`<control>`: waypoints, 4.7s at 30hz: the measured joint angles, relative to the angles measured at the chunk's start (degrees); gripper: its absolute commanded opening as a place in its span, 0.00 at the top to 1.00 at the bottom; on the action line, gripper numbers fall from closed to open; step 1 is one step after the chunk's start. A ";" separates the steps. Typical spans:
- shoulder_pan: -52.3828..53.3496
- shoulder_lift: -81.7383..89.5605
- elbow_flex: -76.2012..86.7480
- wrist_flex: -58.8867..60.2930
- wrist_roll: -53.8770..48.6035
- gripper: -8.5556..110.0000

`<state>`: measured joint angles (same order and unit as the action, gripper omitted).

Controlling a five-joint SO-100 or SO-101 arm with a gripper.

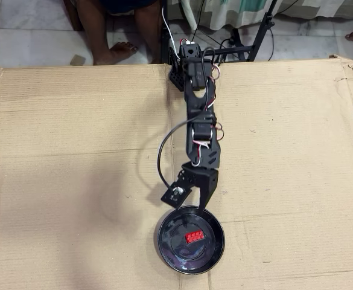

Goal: Grasp a lego block and put it in the bin.

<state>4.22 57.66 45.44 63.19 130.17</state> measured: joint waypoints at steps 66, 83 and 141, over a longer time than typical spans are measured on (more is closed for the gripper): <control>-2.99 120.06 137.55 -15.38 -1.49 0.59; -3.16 134.12 139.66 -8.79 -17.67 0.59; -4.75 137.81 139.66 -7.38 -121.99 0.59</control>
<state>-0.53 195.47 185.10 55.81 8.17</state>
